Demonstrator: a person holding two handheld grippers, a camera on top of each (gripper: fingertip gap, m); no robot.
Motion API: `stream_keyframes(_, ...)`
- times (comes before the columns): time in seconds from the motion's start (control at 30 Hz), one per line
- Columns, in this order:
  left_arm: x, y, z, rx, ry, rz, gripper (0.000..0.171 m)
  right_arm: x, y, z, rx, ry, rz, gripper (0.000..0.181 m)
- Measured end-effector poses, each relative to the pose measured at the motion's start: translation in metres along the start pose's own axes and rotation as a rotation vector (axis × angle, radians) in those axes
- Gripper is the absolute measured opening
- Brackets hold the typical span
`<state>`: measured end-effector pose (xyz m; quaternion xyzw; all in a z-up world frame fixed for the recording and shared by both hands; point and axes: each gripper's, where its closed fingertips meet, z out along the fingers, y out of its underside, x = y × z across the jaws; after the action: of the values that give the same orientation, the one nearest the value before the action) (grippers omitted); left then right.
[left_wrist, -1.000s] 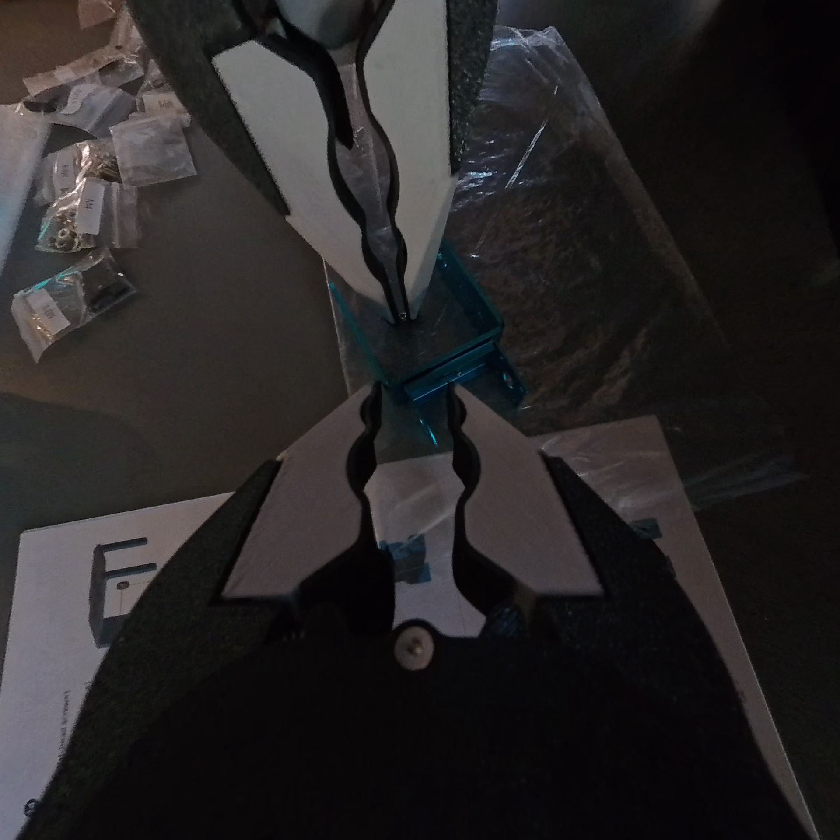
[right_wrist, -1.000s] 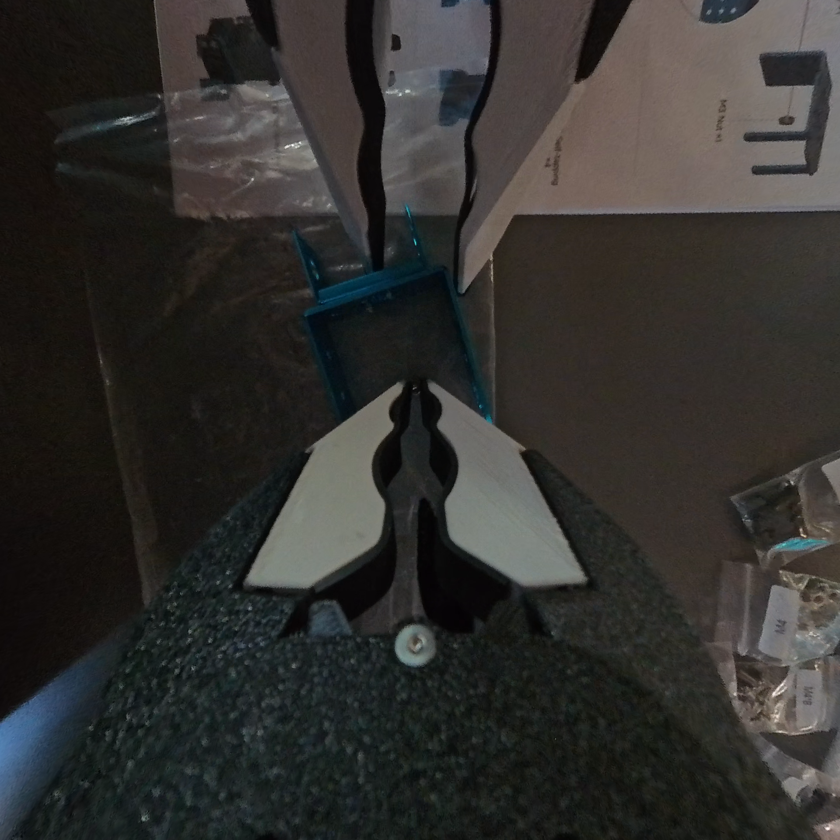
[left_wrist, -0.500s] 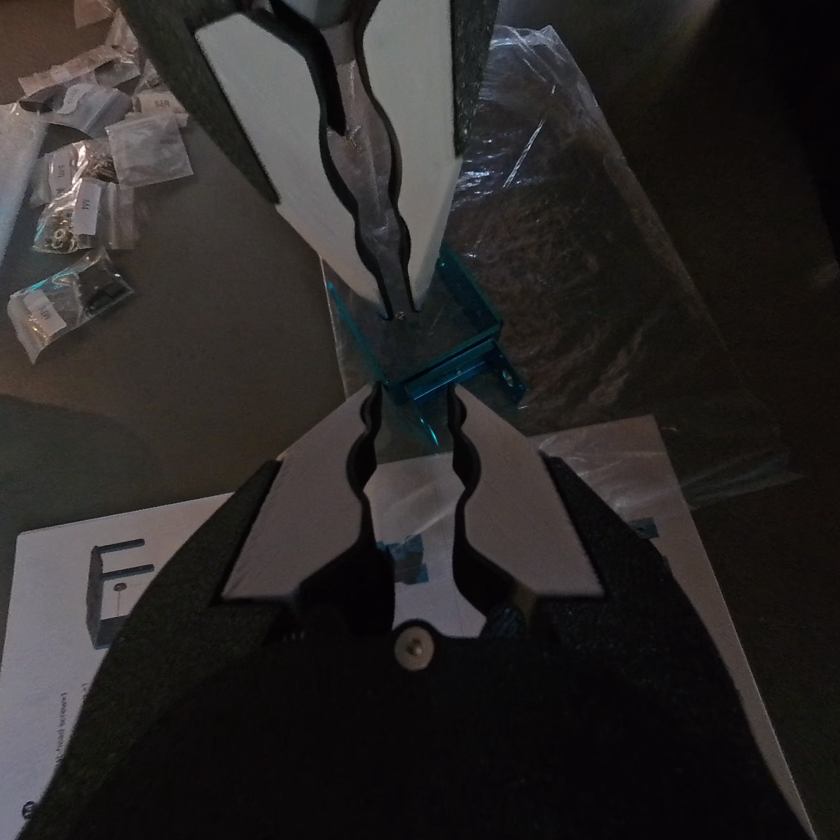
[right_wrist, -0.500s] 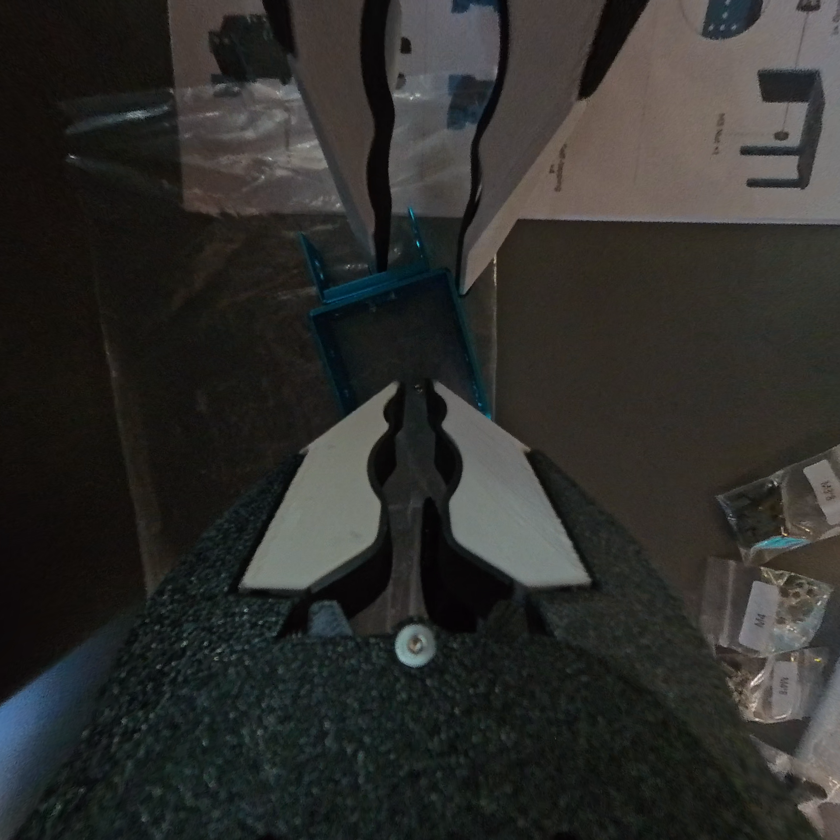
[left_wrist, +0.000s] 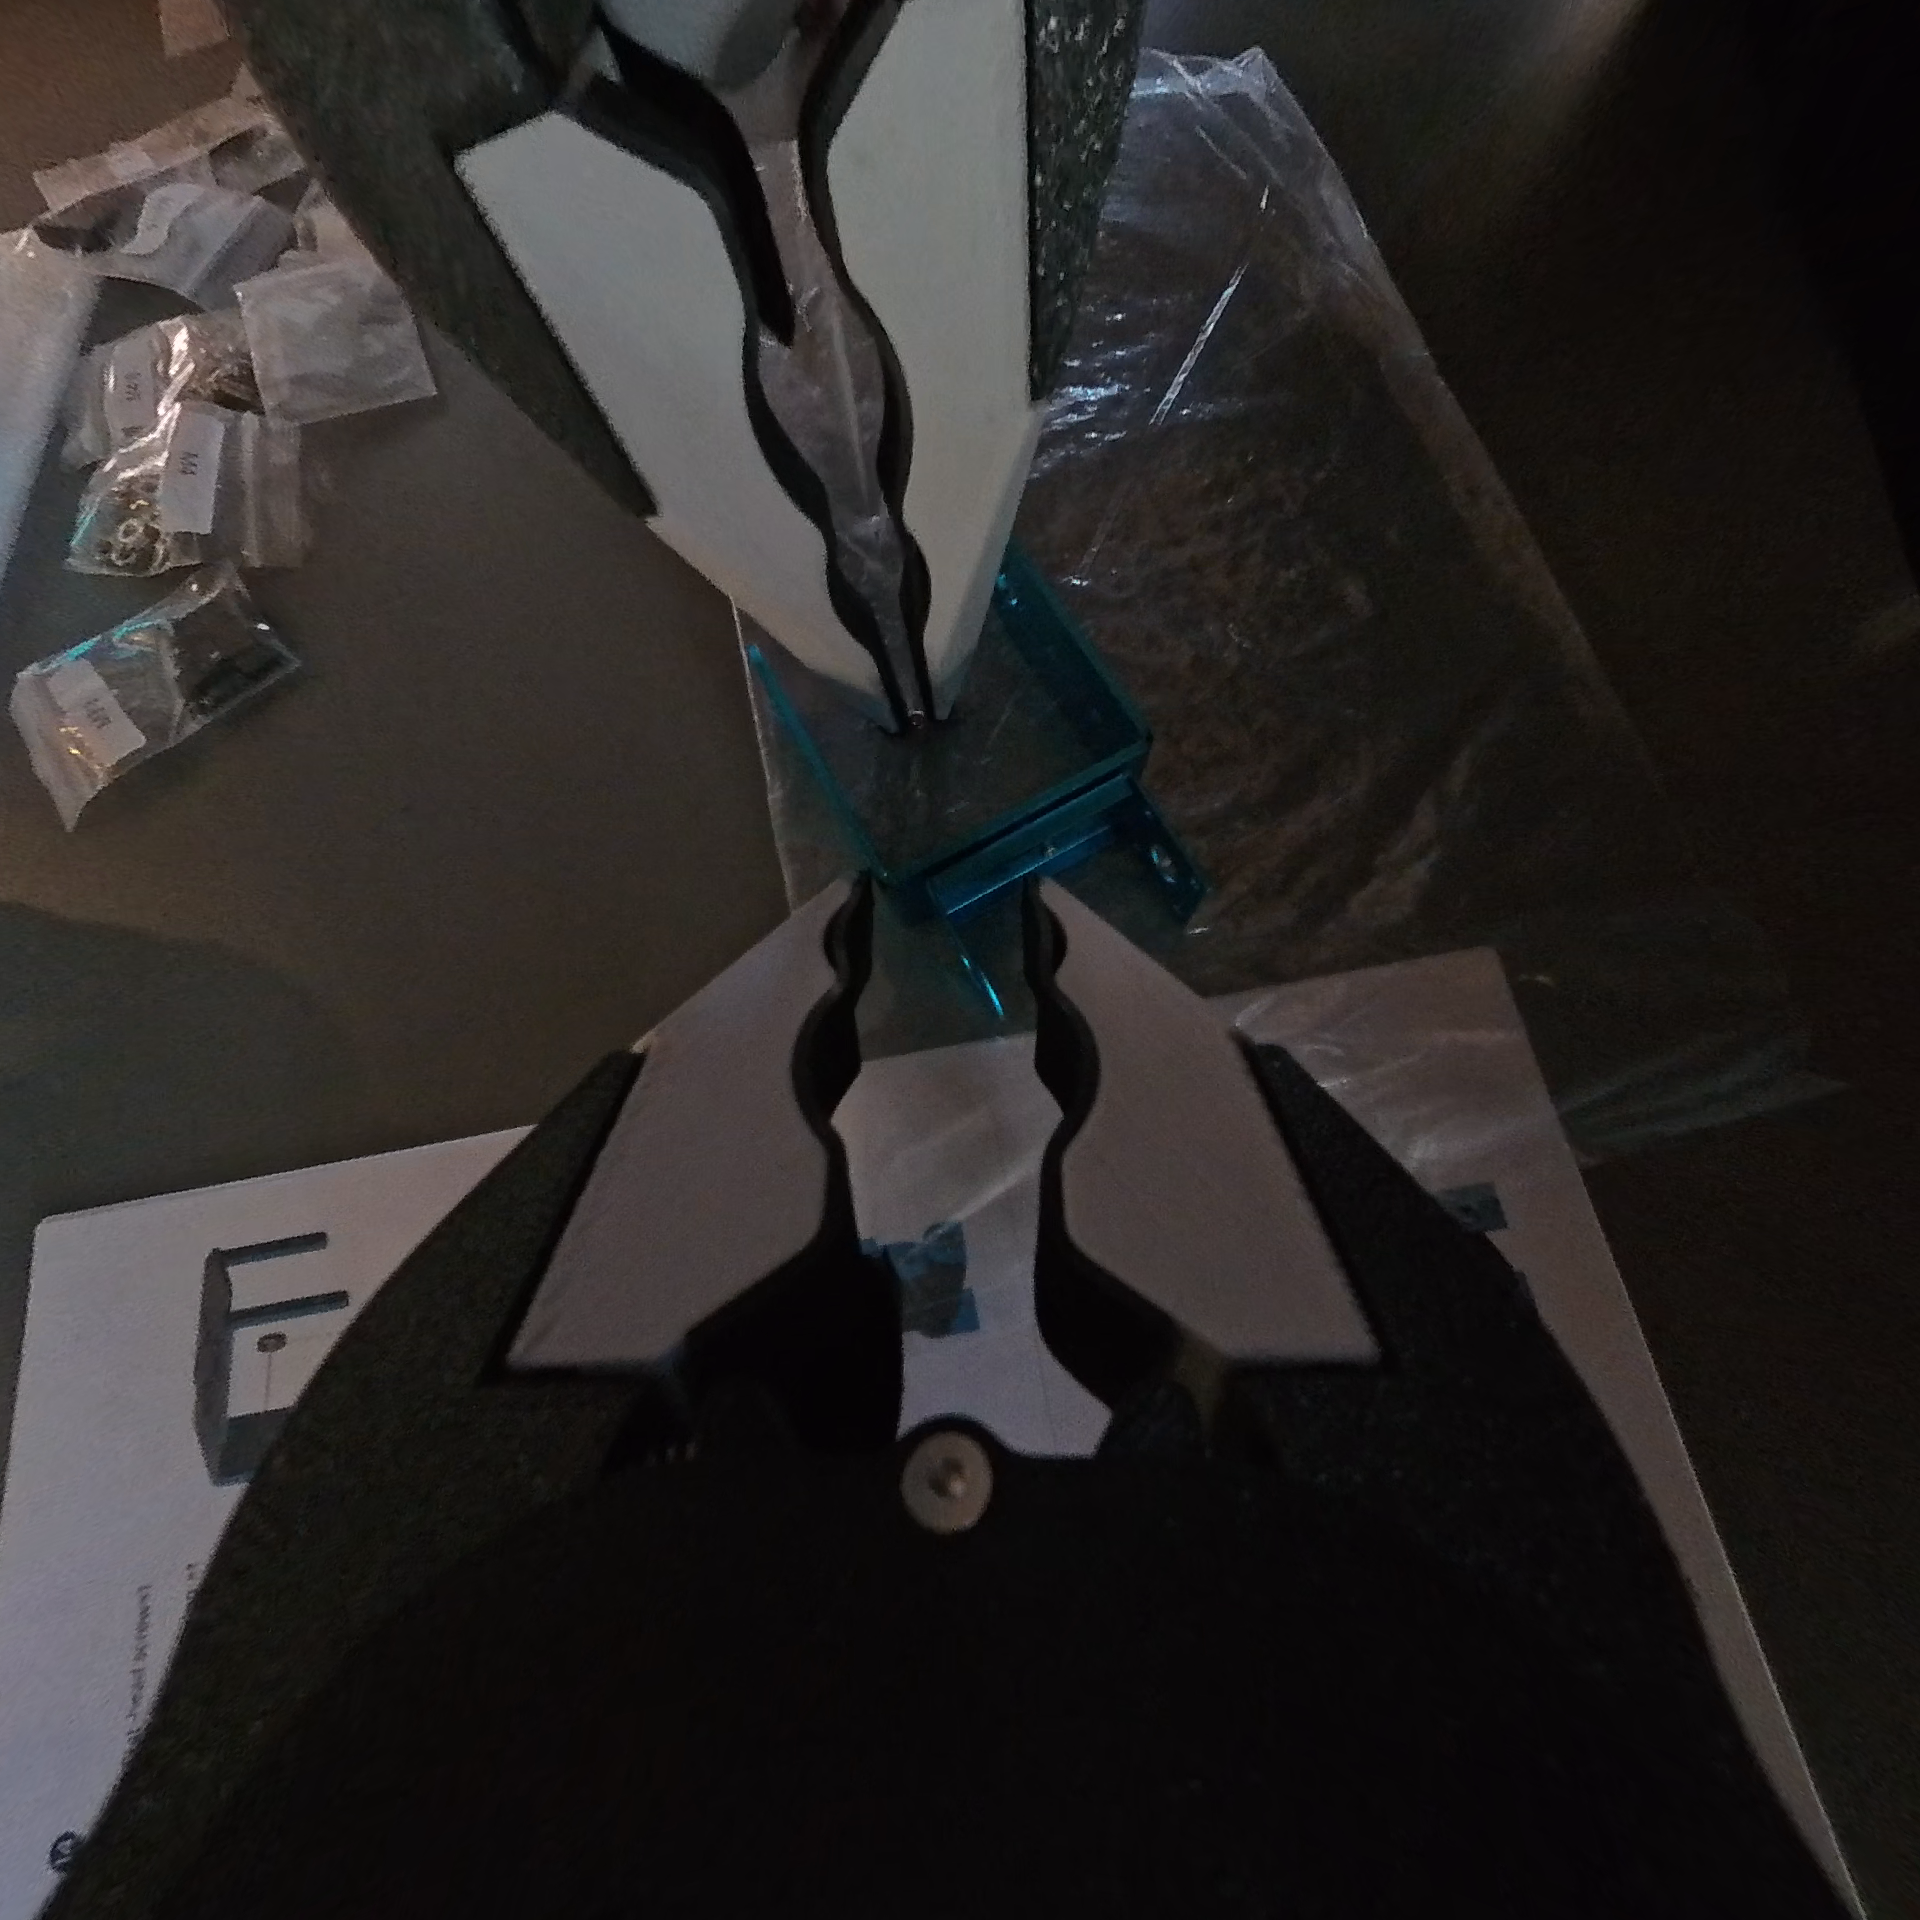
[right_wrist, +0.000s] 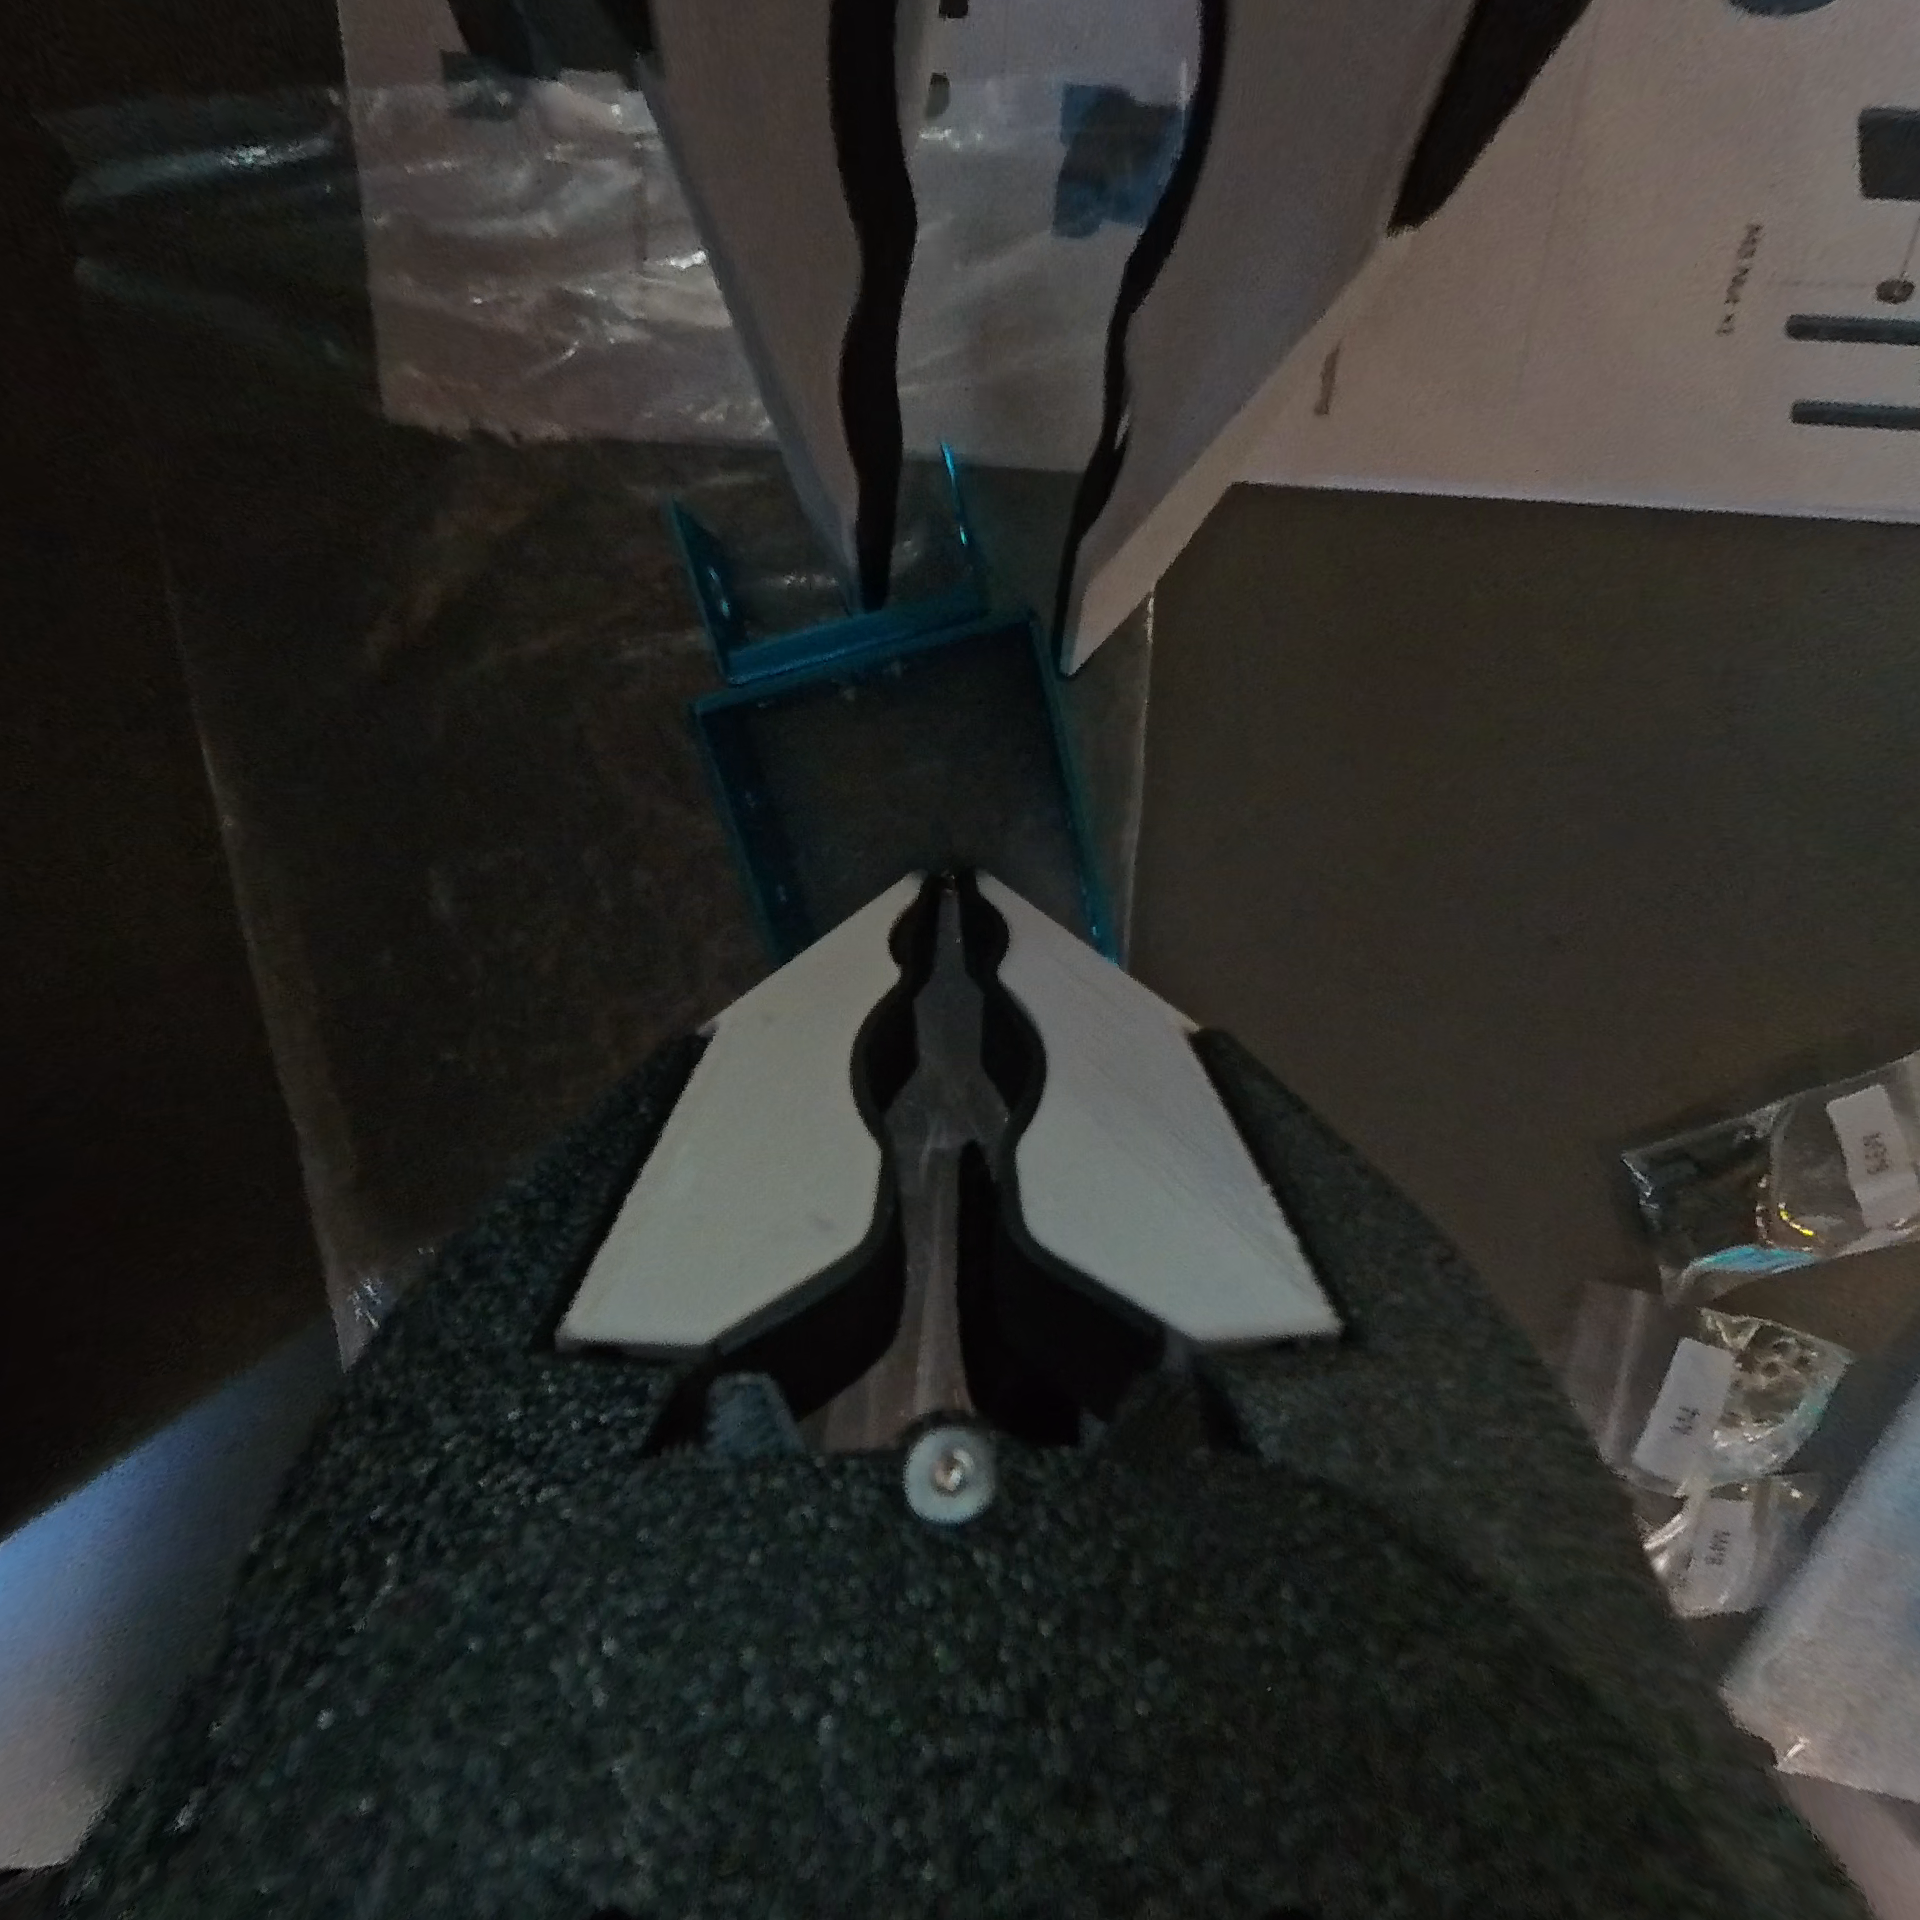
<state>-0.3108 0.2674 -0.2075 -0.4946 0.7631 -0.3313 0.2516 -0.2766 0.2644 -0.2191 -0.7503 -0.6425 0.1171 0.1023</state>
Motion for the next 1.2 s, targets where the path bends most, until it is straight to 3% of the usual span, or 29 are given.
stream_keyframes(0.33, 0.000, 0.000, 0.000, 0.000, -0.001, 0.002, 0.028, -0.001, 0.000, -0.004, 0.119, 0.000, 0.030, 0.001)
stream_keyframes(0.5, 0.000, 0.000, 0.001, -0.005, -0.007, 0.003, 0.028, -0.003, -0.008, -0.009, 0.262, -0.062, 0.102, 0.000)
stream_keyframes(0.77, -0.001, 0.000, 0.002, -0.010, -0.019, 0.008, 0.028, -0.001, -0.011, -0.014, 0.309, -0.043, 0.121, 0.000)
stream_keyframes(1.03, -0.001, 0.001, 0.004, -0.023, -0.035, 0.030, 0.027, 0.002, -0.022, -0.016, 0.468, -0.159, 0.506, 0.000)
stream_keyframes(1.2, -0.001, 0.000, 0.004, -0.016, -0.036, 0.031, 0.026, -0.002, -0.032, -0.025, 0.639, -0.363, 0.729, 0.000)
